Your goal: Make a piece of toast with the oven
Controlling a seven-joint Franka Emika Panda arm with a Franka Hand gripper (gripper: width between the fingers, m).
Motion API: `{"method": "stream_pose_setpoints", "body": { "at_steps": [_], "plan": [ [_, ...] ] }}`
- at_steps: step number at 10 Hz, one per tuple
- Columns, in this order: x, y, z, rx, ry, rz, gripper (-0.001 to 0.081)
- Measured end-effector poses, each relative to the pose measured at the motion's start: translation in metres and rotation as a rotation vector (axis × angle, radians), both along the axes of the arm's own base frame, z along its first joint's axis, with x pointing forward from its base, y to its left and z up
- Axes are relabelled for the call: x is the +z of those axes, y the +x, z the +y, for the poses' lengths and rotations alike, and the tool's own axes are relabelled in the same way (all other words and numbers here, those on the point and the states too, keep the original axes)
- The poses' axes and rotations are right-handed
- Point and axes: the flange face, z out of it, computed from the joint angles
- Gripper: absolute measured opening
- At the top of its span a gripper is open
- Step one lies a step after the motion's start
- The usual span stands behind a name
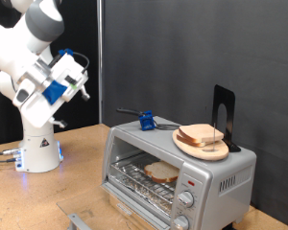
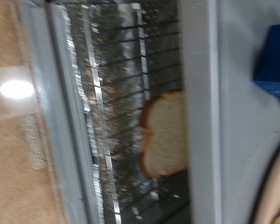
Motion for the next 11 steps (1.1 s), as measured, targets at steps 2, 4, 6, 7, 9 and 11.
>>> {"method": "stream_pose_setpoints", "body": {
  "at_steps": [2,4,6,7,9,11],
  "plan": [
    [-0.015,0.001,-0.027,0.063,0.022,-0.010,0.0808],
    [-0.027,0.001,-0.053,0.088,0.031,-0.055,0.0808],
    [-0.039,0.006,-0.070,0.061,0.018,-0.078,0.0808],
    [-0.047,0.012,-0.075,0.041,0.013,-0.072,0.0808],
    [-0.045,0.010,-0.072,0.061,0.049,-0.093,0.0808],
    [-0.048,0.007,-0.081,-0.007,0.090,-0.189,0.0808]
  ]
}}
